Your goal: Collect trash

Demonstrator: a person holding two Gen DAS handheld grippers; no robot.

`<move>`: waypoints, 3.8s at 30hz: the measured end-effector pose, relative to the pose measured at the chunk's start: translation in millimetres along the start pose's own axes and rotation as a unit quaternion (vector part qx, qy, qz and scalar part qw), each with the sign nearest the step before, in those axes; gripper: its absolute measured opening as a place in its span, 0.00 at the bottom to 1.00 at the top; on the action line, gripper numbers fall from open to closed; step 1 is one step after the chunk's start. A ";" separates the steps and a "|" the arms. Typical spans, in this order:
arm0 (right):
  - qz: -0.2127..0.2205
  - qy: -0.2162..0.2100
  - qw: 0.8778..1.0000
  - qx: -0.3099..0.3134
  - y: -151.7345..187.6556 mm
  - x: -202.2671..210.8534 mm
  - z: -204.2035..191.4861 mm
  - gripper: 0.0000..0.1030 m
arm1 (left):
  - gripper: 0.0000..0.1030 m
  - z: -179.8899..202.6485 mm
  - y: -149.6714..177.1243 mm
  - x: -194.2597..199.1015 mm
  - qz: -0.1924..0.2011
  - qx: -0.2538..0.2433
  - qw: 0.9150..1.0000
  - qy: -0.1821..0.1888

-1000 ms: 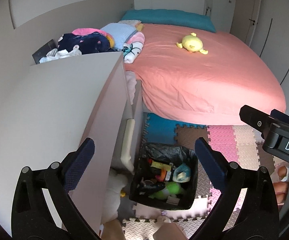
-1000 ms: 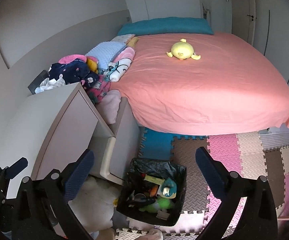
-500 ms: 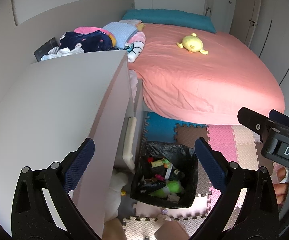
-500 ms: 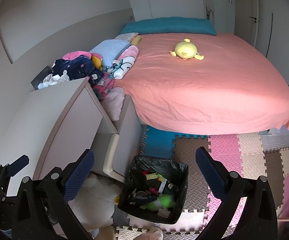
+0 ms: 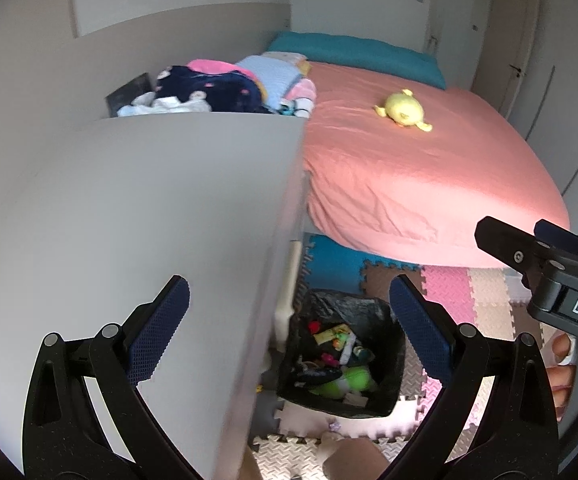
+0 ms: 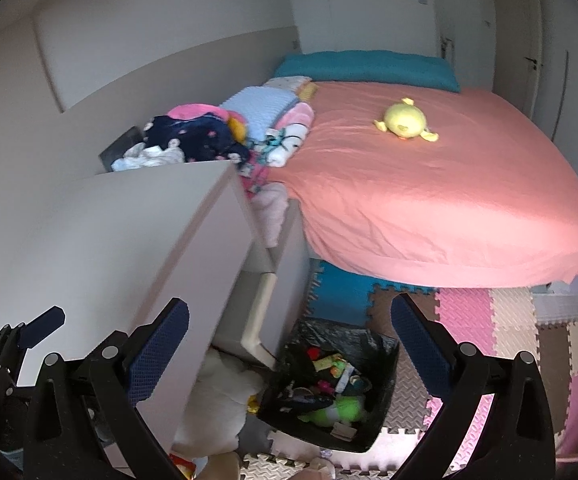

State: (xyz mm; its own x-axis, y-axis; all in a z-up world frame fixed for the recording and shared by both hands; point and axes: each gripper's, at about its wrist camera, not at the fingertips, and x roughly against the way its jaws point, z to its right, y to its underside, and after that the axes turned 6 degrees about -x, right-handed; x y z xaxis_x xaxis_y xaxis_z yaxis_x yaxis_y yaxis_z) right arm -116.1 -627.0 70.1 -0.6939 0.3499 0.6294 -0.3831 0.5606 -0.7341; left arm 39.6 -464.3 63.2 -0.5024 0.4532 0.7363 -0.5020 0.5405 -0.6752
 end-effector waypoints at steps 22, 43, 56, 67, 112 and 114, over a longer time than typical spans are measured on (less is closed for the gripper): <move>-0.034 -0.116 0.984 0.129 66.3 1.2 -211.9 0.98 | 0.94 -194.5 100.6 85.4 0.000 0.139 0.985 -0.097; -0.089 -0.185 0.955 0.214 190.5 25.5 -336.3 0.98 | 0.94 -292.3 242.7 173.7 -0.029 0.215 0.959 -0.181; -0.113 -0.175 0.950 0.231 257.9 35.1 -366.8 0.98 | 0.94 -316.4 311.5 199.4 -0.045 0.244 0.946 -0.207; -0.113 -0.167 0.946 0.256 270.5 28.5 -384.8 0.98 | 0.94 -333.2 330.7 191.5 -0.050 0.282 0.938 -0.195; -0.107 -0.131 0.944 0.283 278.5 26.0 -392.3 0.98 | 0.94 -327.4 322.7 176.0 -0.078 0.258 0.939 -0.213; -0.107 -0.131 0.944 0.283 278.3 25.9 -391.8 0.98 | 0.94 -327.3 322.7 175.9 -0.078 0.258 0.939 -0.213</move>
State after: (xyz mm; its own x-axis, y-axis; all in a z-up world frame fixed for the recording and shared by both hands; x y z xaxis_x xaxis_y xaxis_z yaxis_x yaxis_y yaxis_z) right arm -1.9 -167.8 -18.0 -0.6626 0.0348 0.7482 -0.7443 0.0812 -0.6629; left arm 19.6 21.9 -10.7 -0.5745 0.0133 0.8184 -0.8124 0.1126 -0.5722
